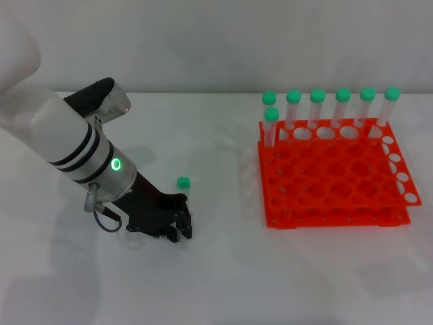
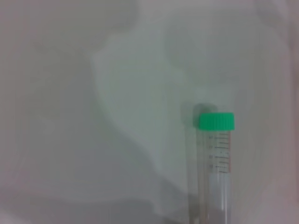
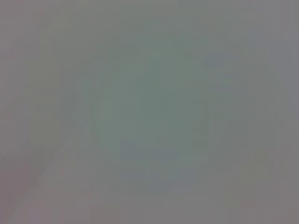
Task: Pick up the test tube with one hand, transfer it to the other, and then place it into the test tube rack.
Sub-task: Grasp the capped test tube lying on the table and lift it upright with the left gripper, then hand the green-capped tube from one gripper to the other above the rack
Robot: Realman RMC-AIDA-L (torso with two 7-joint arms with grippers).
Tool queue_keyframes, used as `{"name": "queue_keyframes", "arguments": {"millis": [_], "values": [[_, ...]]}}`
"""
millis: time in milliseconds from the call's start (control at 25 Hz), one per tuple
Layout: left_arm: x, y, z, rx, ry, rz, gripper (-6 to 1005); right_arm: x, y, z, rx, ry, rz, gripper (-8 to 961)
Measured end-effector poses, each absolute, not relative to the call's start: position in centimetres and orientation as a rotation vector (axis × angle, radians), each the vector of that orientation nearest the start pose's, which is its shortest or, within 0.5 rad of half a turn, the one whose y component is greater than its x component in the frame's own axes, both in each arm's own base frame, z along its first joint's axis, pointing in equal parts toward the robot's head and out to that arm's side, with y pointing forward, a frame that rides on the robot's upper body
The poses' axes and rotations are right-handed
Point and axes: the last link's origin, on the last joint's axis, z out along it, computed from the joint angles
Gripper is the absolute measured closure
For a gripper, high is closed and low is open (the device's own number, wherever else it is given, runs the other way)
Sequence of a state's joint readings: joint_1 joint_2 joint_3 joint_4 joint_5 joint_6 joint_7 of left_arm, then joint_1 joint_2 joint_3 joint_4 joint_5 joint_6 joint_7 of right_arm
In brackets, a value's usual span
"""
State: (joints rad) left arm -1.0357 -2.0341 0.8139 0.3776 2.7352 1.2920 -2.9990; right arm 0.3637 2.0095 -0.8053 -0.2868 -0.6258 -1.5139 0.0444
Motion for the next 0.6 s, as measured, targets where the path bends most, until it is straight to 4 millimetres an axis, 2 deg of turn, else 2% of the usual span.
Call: {"name": "queue_keyframes", "arguments": {"millis": [400, 600], "values": [[-21.2, 41.0, -3.5, 2.399, 2.416, -0.296, 794, 32.3, 32.1, 11.1, -1.403, -0.13, 0.638, 199], [-19.7, 42.9, -1.6, 2.552, 2.337, -0.143, 793, 32.2, 32.2, 11.2, -1.4, -0.13, 0.643, 199]]}}
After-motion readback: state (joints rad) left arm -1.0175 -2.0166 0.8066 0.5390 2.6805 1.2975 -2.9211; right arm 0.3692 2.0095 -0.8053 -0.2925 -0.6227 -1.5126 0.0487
